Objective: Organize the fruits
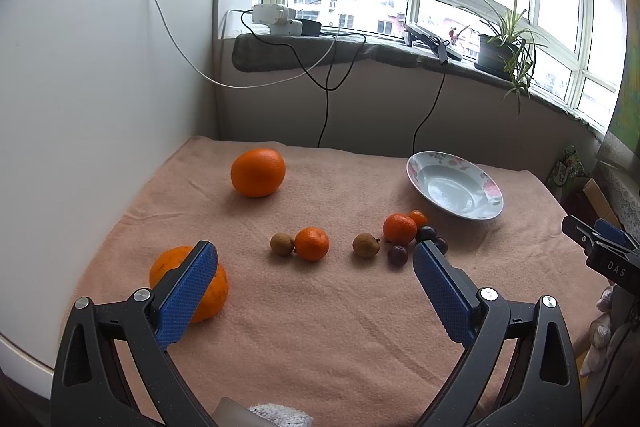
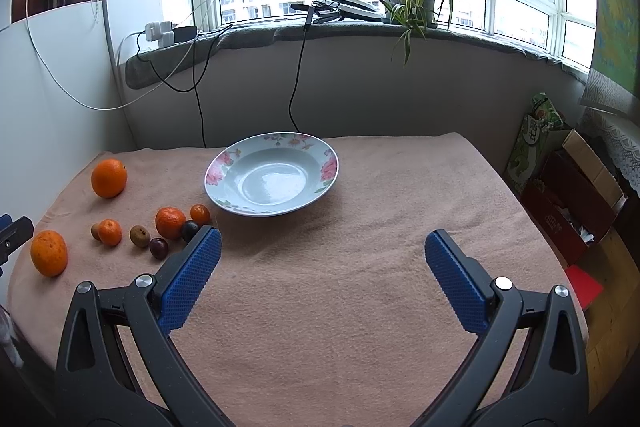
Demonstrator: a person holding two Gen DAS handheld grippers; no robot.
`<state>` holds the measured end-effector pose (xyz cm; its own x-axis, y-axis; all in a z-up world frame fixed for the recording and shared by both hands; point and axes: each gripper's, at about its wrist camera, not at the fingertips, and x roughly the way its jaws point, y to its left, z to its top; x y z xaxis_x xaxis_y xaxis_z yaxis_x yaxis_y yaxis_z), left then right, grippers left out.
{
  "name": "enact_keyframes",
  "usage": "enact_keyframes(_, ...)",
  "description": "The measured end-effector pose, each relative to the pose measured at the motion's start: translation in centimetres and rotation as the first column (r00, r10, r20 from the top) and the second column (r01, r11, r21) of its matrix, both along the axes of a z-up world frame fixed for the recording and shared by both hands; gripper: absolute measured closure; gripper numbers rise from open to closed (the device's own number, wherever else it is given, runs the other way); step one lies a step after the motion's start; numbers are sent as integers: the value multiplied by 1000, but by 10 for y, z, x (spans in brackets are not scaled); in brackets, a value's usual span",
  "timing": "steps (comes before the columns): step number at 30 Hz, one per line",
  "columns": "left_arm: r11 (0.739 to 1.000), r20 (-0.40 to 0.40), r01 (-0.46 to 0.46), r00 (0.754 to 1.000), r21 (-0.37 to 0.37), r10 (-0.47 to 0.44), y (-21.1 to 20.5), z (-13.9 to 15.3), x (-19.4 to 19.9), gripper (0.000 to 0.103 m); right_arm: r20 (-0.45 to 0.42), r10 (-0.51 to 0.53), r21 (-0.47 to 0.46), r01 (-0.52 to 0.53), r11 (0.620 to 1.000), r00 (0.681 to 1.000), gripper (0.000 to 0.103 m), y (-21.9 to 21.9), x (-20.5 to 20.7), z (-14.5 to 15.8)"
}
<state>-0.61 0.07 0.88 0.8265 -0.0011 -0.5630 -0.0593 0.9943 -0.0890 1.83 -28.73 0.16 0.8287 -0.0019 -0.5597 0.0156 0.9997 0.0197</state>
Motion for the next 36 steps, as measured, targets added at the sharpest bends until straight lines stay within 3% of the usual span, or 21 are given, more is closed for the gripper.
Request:
enact_keyframes(20, 1000, -5, -16, 1000, -7, 16, 8, -4, 0, 5, -22, 43, 2, -42, 999, 999, 0, 15, 6, -3)
enact_keyframes(36, 994, -24, -105, 994, -32, 104, 45, -17, -8, 5, -36, 184, -34, -185, 982, 982, 0, 67, 26, -5)
